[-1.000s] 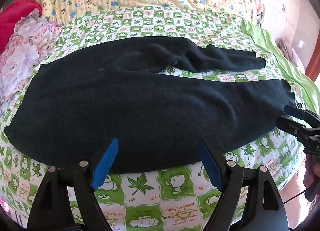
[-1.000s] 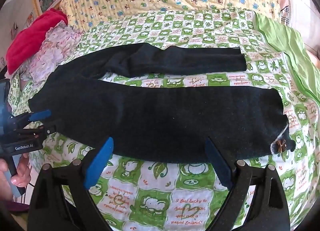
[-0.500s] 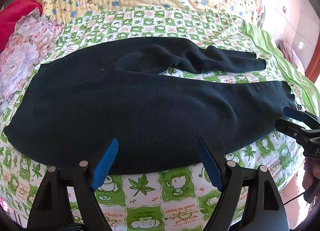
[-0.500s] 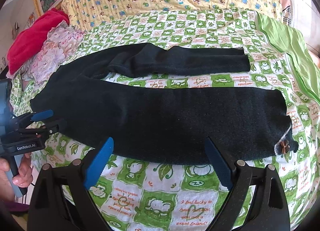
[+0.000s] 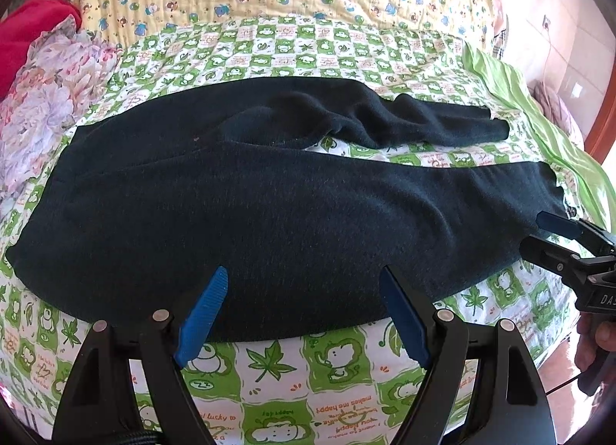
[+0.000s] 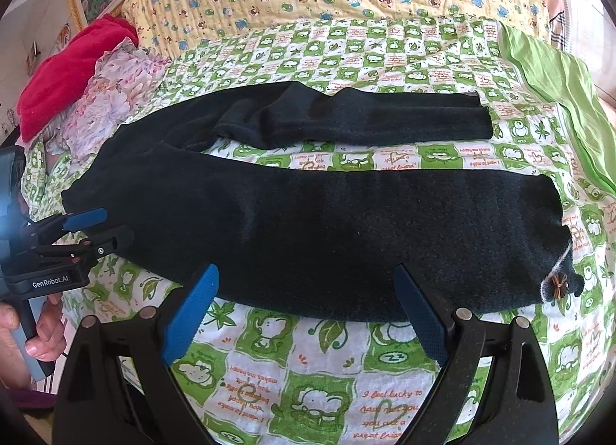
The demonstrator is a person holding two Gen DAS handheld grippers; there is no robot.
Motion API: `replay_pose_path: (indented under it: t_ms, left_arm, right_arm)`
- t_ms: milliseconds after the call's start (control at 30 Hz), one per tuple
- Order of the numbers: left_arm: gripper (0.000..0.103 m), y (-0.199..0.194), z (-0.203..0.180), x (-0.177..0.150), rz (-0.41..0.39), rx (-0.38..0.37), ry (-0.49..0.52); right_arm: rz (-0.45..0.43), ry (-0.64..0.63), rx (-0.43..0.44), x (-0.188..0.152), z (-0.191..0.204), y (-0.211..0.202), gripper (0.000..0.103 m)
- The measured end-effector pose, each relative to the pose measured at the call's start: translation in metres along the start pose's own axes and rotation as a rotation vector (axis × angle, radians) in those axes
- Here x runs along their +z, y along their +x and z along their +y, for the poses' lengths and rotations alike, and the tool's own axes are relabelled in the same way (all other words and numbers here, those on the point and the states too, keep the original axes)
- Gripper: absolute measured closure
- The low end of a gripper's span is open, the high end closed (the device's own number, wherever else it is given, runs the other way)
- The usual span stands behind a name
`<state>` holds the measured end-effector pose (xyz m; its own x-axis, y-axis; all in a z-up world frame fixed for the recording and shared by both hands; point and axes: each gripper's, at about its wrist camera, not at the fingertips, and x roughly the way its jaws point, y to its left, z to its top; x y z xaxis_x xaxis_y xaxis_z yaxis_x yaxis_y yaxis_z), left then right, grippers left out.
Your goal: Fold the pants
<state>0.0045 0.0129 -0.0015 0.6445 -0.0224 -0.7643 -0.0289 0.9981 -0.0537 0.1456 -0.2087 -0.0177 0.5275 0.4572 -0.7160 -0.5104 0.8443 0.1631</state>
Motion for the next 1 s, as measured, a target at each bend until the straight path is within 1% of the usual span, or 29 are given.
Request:
replay_pose_path:
  t_ms: [133,467,833,1000]
  left_arm:
    - [0.021,-0.002,0.000,0.003,-0.016,-0.010,-0.001]
    - [0.021,-0.002,0.003,0.009,-0.020,-0.023,0.005]
    - [0.021,0.003,-0.001,0.011,-0.002,-0.044,0.031]
    - [0.021,0.006,0.001,0.014,0.002,-0.054,0.047]
  right_arm:
    - [-0.016,0.001,0.017,0.002,0.002,-0.002,0.011]
    - [-0.021,0.004,0.039,0.010,0.004,-0.001,0.011]
    - [-0.007,0.015,0.047,0.010,0.002,0.002,0.011]
    - [-0.009,0.033,0.048,0.012,-0.005,0.002,0.011]
